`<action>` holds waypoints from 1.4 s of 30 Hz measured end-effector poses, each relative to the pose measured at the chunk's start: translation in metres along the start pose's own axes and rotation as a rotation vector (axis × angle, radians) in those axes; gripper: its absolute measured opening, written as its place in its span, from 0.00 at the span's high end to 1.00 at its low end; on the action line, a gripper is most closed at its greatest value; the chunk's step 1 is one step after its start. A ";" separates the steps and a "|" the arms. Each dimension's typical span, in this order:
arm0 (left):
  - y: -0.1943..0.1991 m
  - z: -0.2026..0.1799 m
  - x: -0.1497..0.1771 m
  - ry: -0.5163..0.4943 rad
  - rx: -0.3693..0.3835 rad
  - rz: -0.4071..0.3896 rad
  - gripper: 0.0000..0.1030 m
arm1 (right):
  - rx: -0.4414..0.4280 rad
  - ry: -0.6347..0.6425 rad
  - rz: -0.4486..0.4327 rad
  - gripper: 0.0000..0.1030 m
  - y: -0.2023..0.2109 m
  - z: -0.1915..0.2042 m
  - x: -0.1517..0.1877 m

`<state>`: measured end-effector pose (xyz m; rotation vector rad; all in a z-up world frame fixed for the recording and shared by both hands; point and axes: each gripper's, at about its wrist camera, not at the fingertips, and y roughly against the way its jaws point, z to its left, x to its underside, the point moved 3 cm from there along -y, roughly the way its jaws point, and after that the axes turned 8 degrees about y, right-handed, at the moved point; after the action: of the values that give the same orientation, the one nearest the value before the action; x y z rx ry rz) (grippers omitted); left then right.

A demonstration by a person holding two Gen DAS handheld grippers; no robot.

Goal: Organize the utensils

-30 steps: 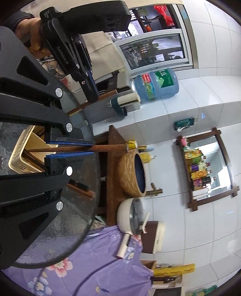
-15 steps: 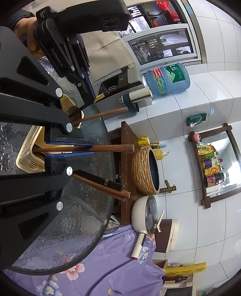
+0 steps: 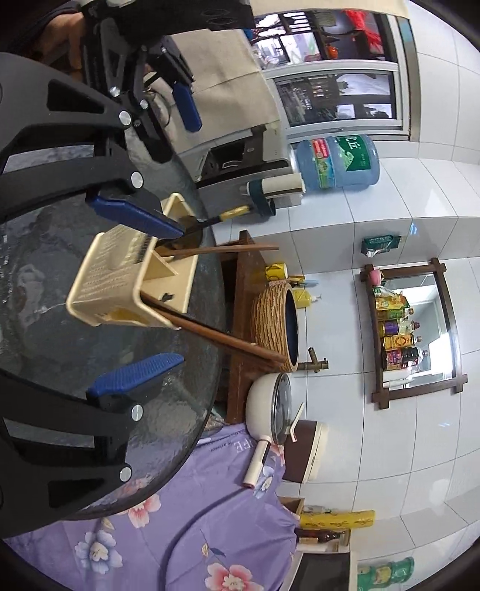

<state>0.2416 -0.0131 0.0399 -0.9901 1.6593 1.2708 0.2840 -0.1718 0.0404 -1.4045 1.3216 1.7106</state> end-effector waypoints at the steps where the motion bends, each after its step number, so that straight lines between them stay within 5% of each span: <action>1: 0.003 0.003 0.005 0.017 -0.005 0.007 0.13 | 0.005 0.002 0.001 0.30 0.004 0.001 0.006; 3: 0.011 0.007 0.015 0.037 -0.004 0.018 0.11 | 0.031 0.013 -0.004 0.21 0.014 0.008 0.020; 14: 0.058 0.014 0.061 0.045 -0.072 0.014 0.07 | 0.046 0.063 -0.044 0.06 0.069 0.054 0.075; 27: 0.145 0.014 0.098 0.010 -0.166 -0.116 0.06 | 0.033 0.036 -0.122 0.06 0.141 0.086 0.116; 42: 0.182 -0.008 0.098 0.013 -0.129 -0.241 0.06 | 0.048 0.095 -0.172 0.06 0.183 0.094 0.120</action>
<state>0.0367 0.0021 0.0137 -1.2380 1.4317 1.2216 0.0524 -0.1708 -0.0141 -1.5407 1.2442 1.5073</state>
